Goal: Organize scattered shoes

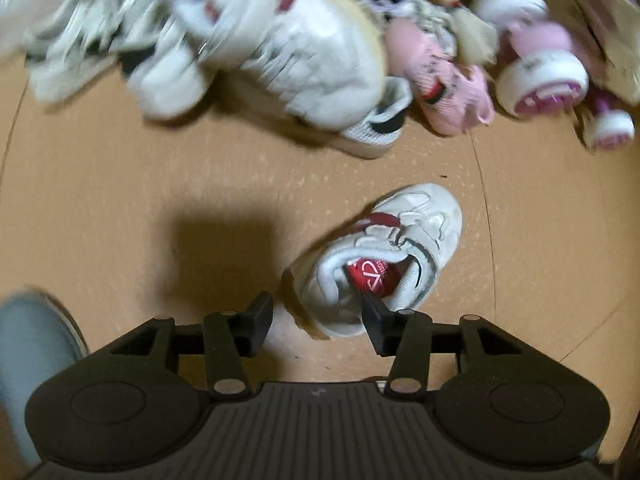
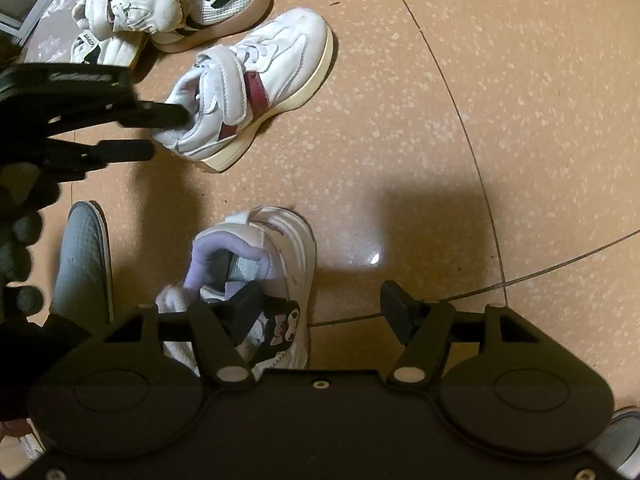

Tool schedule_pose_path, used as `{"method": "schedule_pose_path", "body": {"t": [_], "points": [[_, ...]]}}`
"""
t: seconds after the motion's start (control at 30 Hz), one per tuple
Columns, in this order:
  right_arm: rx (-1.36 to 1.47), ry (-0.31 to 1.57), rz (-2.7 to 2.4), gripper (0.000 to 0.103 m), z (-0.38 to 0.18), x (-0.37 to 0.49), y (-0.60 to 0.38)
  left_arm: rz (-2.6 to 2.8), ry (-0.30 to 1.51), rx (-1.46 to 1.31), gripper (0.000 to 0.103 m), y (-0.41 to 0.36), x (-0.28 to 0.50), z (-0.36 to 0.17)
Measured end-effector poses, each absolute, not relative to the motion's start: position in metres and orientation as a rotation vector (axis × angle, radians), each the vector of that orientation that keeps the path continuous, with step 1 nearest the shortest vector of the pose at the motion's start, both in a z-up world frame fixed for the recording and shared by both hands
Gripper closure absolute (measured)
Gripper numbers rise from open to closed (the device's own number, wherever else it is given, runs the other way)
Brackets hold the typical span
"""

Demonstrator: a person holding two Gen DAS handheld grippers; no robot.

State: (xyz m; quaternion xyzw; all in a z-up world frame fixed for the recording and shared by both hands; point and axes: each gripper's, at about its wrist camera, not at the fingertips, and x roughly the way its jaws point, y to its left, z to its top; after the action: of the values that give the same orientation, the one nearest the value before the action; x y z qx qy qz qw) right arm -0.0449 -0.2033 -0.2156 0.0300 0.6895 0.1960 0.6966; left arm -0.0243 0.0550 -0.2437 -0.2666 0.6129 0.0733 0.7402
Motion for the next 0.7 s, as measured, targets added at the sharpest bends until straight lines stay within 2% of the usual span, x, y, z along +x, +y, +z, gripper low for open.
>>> {"method": "schedule_pose_path", "body": {"t": [0.2,0.27,0.33,0.4,0.53,0.7], "points": [[0.106,1.543,0.450,0.037,-0.220,-0.043,-0.208,0.172,1.351,-0.514,0.056,0.048,-0.014,-0.261],[0.118,1.546,0.453,0.037,-0.222,-0.042,-0.209,0.119,1.339,-0.449,0.072,0.045,-0.015,-0.260],[0.127,1.548,0.455,0.037,-0.223,-0.042,-0.210,0.049,1.333,-0.325,0.080,0.037,-0.010,-0.258],[0.135,1.549,0.458,0.037,-0.223,-0.041,-0.210,-0.067,1.318,-0.150,0.080,0.026,-0.005,-0.253],[0.118,1.536,0.485,0.037,-0.217,-0.040,-0.209,-0.230,1.271,0.027,0.081,0.014,-0.001,-0.243],[0.109,1.514,0.520,0.038,-0.207,-0.037,-0.208,-0.596,1.141,0.365,0.080,-0.021,0.001,-0.219]]}}
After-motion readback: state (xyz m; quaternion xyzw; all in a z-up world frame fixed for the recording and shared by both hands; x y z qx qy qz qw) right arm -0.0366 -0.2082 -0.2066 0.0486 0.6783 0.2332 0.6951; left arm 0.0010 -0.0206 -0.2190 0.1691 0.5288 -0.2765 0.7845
